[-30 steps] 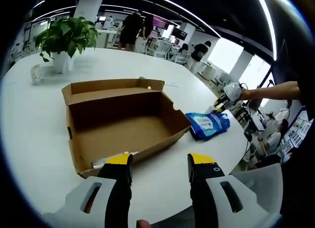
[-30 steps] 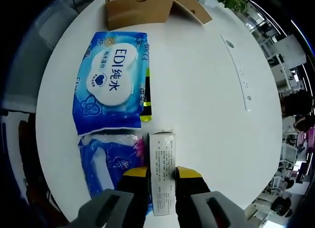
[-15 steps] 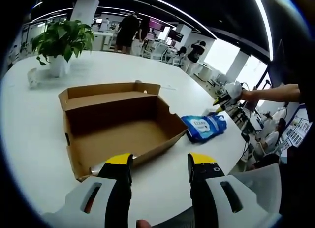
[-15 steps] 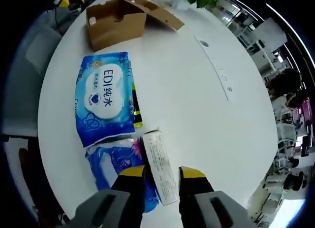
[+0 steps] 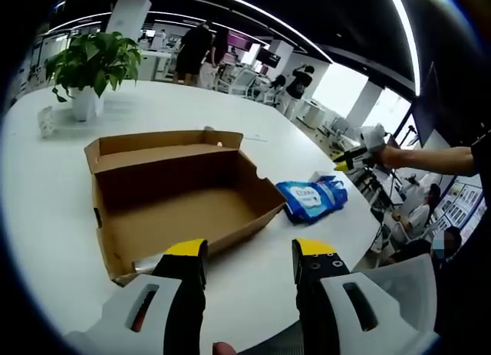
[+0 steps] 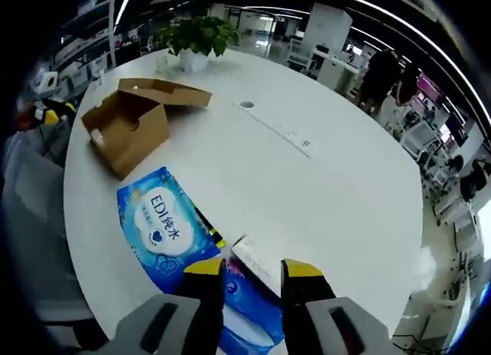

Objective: Operate the shoe box by opening the lid, removing the specified soft item, and placing it in the target area until the item is outside and the box remains undamaged.

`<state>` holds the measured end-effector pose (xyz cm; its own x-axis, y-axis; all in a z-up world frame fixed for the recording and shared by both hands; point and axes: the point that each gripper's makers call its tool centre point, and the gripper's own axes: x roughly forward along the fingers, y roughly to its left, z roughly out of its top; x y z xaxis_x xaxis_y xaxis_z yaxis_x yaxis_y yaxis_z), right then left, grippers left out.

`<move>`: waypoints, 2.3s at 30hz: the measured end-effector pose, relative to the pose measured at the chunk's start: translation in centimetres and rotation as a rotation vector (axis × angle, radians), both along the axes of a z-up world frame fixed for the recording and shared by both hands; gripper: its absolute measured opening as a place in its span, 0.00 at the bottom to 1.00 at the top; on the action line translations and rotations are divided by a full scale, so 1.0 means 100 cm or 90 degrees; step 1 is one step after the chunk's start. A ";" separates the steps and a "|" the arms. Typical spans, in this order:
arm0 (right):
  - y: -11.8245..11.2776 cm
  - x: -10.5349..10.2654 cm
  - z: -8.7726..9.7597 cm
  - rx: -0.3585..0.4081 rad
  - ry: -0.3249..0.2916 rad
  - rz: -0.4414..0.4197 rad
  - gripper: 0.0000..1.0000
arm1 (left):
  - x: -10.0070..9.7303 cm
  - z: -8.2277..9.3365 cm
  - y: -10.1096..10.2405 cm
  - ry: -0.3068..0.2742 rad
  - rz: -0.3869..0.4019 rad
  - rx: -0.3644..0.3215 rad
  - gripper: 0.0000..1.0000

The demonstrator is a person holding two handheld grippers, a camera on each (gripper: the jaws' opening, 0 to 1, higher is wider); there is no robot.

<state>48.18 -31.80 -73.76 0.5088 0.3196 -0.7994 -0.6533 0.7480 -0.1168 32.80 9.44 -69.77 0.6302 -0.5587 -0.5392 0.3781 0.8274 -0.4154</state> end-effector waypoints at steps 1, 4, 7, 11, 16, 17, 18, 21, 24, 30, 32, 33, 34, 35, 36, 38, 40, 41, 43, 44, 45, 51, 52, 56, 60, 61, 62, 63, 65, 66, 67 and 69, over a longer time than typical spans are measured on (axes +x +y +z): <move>0.004 -0.001 0.002 0.015 -0.008 -0.013 0.26 | 0.000 0.000 0.000 0.000 0.000 0.000 0.45; 0.017 -0.009 0.006 0.040 -0.018 -0.025 0.27 | -0.001 0.000 0.002 -0.004 0.003 -0.001 0.45; 0.030 -0.011 0.014 0.099 -0.037 -0.069 0.28 | -0.001 -0.001 0.004 -0.004 0.007 -0.003 0.45; 0.041 -0.018 0.019 0.130 -0.051 -0.095 0.29 | -0.003 -0.002 0.004 -0.010 -0.003 0.003 0.45; 0.058 -0.028 0.022 0.185 -0.066 -0.146 0.31 | -0.002 -0.005 0.000 -0.009 0.009 -0.016 0.45; 0.062 -0.032 0.022 0.187 -0.068 -0.151 0.31 | -0.004 -0.006 -0.004 -0.009 0.002 -0.018 0.45; 0.064 -0.034 0.022 0.192 -0.071 -0.157 0.31 | -0.005 -0.006 -0.008 -0.012 -0.009 -0.014 0.45; 0.072 -0.038 0.022 0.215 -0.079 -0.172 0.32 | -0.010 -0.010 -0.018 -0.011 -0.041 -0.009 0.47; 0.080 -0.045 0.021 0.234 -0.080 -0.183 0.33 | -0.010 -0.010 -0.020 -0.013 -0.048 -0.013 0.47; 0.098 -0.066 0.007 0.257 -0.061 -0.189 0.34 | -0.007 -0.011 -0.018 -0.014 -0.055 -0.014 0.47; 0.100 -0.071 0.004 0.268 -0.059 -0.200 0.35 | -0.006 -0.012 -0.016 -0.013 -0.054 -0.013 0.47; 0.103 -0.073 0.004 0.272 -0.059 -0.202 0.35 | -0.006 -0.013 -0.015 -0.012 -0.054 -0.013 0.47; 0.106 -0.076 0.003 0.275 -0.058 -0.204 0.36 | -0.006 -0.013 -0.014 -0.012 -0.054 -0.013 0.47; 0.108 -0.077 0.002 0.276 -0.058 -0.206 0.36 | -0.006 -0.015 -0.013 -0.010 -0.054 -0.012 0.47; 0.110 -0.079 0.002 0.276 -0.059 -0.206 0.36 | -0.006 -0.016 -0.012 -0.010 -0.054 -0.011 0.47; 0.116 -0.082 0.001 0.277 -0.062 -0.208 0.37 | -0.006 -0.016 -0.011 -0.007 -0.054 -0.012 0.47; 0.124 -0.085 0.001 0.285 -0.062 -0.208 0.38 | -0.007 -0.018 -0.009 -0.006 -0.055 -0.009 0.47; 0.129 -0.087 0.001 0.289 -0.062 -0.205 0.39 | -0.007 -0.018 -0.008 -0.005 -0.055 -0.009 0.47; 0.136 -0.091 0.000 0.285 -0.063 -0.198 0.40 | -0.006 -0.021 -0.005 -0.004 -0.056 -0.008 0.47; 0.140 -0.093 -0.001 0.283 -0.063 -0.194 0.41 | -0.007 -0.021 -0.003 -0.004 -0.057 -0.006 0.47; 0.143 -0.095 -0.001 0.283 -0.063 -0.192 0.41 | -0.007 -0.021 -0.002 -0.004 -0.059 -0.005 0.47; 0.157 -0.101 -0.001 0.297 -0.063 -0.189 0.42 | -0.003 -0.023 0.009 -0.003 -0.062 0.005 0.47; 0.159 -0.103 -0.003 0.298 -0.061 -0.187 0.42 | -0.004 -0.022 0.010 -0.003 -0.062 0.007 0.47; 0.167 -0.108 -0.005 0.324 -0.052 -0.187 0.42 | -0.004 -0.020 0.015 -0.003 -0.065 0.012 0.47; 0.172 -0.114 -0.008 0.325 -0.047 -0.186 0.42 | -0.002 -0.019 0.019 -0.004 -0.065 0.013 0.47; 0.173 -0.115 -0.009 0.326 -0.047 -0.187 0.42 | -0.001 -0.019 0.020 -0.003 -0.067 0.014 0.47; 0.174 -0.115 -0.009 0.327 -0.047 -0.187 0.42 | 0.000 -0.019 0.022 -0.003 -0.070 0.018 0.47; 0.177 -0.117 -0.009 0.328 -0.046 -0.186 0.42 | 0.001 -0.019 0.023 -0.003 -0.073 0.021 0.47; 0.180 -0.120 -0.009 0.329 -0.045 -0.184 0.42 | 0.003 -0.018 0.025 -0.004 -0.078 0.026 0.47; 0.182 -0.121 -0.009 0.330 -0.045 -0.183 0.42 | 0.006 -0.018 0.028 -0.005 -0.081 0.028 0.47; 0.183 -0.122 -0.009 0.330 -0.046 -0.182 0.42 | 0.007 -0.017 0.028 -0.005 -0.082 0.030 0.47; 0.185 -0.124 -0.008 0.331 -0.046 -0.180 0.42 | 0.011 -0.016 0.032 -0.008 -0.092 0.040 0.47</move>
